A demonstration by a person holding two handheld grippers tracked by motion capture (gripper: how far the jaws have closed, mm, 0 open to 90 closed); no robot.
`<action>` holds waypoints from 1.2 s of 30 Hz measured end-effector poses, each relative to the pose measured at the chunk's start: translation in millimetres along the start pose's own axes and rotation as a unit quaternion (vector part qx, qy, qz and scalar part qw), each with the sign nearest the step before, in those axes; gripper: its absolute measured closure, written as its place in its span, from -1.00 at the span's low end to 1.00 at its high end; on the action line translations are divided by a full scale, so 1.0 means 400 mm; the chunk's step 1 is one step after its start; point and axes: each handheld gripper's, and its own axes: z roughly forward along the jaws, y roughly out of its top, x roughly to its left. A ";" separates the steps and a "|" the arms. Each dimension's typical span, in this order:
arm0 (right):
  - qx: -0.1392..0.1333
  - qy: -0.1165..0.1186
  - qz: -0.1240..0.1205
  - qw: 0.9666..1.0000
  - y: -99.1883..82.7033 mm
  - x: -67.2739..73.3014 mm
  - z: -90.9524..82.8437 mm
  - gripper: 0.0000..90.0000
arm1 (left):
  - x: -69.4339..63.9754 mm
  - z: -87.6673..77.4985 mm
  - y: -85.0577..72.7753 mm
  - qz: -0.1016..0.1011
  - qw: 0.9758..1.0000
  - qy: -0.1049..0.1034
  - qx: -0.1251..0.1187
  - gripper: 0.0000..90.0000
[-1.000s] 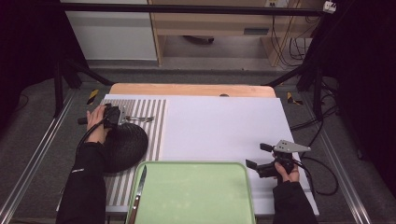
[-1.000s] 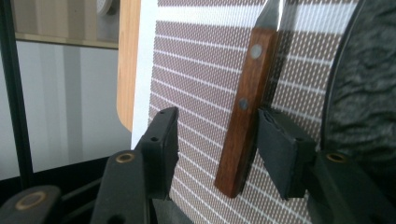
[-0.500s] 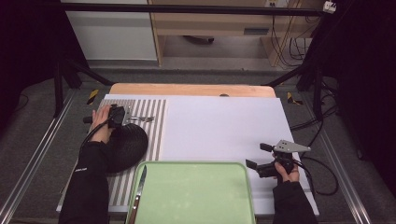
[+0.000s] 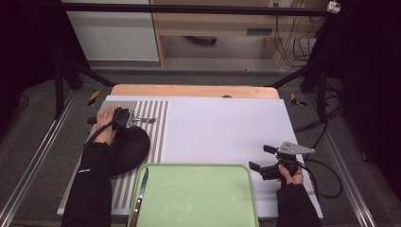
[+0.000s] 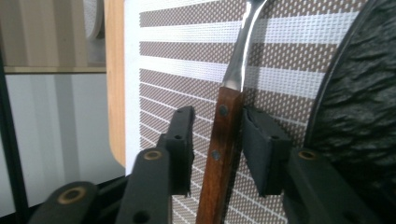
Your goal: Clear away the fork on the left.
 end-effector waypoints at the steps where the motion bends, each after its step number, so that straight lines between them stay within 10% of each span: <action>1: 0.000 0.000 0.000 1.000 0.000 0.000 0.000 -0.99 | 0.000 0.001 0.003 0.006 1.000 -0.002 0.001 0.61; 18: 0.000 0.001 0.000 1.000 0.000 0.000 0.001 -0.99 | -0.003 0.006 0.021 0.053 0.998 0.002 0.019 0.70; 36: -0.002 -0.002 0.000 1.000 0.000 0.000 -0.001 -0.99 | -0.001 -0.034 0.015 0.024 1.000 0.009 0.017 0.70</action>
